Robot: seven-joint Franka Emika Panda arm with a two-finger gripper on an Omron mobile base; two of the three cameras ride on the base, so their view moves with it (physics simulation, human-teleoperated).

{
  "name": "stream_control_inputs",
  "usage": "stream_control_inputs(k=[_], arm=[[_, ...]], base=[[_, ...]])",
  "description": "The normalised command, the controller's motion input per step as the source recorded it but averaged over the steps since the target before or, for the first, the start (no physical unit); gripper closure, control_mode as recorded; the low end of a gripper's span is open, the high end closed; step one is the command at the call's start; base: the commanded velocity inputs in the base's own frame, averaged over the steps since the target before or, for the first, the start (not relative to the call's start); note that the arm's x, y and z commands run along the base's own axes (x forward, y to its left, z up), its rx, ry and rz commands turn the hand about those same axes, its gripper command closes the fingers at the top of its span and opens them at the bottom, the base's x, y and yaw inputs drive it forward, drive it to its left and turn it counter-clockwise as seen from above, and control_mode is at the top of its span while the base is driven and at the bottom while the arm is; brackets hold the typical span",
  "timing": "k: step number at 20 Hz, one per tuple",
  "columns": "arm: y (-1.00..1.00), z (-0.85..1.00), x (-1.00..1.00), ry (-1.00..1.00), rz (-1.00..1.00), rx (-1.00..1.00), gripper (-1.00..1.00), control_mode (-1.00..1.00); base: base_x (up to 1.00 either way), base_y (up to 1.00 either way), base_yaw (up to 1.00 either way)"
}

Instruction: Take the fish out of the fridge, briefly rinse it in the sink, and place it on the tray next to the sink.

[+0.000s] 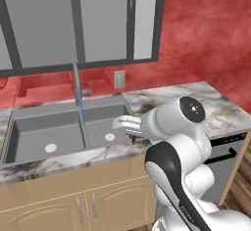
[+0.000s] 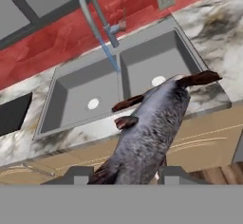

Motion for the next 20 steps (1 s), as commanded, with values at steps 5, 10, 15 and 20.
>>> stream_control_inputs(k=[5, 10, 15, 20], arm=[[0.00, 0.00, 0.00, 0.00, 0.00, 0.00, 1.00, 1.00], [-0.15, 0.00, -0.01, 0.00, 0.02, 0.03, 1.00, -1.00], [-0.53, 0.00, -0.06, 0.10, 0.09, 0.24, 1.00, -1.00], [-0.80, 0.00, 0.08, 0.19, 0.19, 0.31, 1.00, -1.00]], base=[[0.56, -0.03, 0.00], [0.12, -0.15, 0.00], [0.00, 0.00, 0.00], [0.00, 0.00, 0.00]])
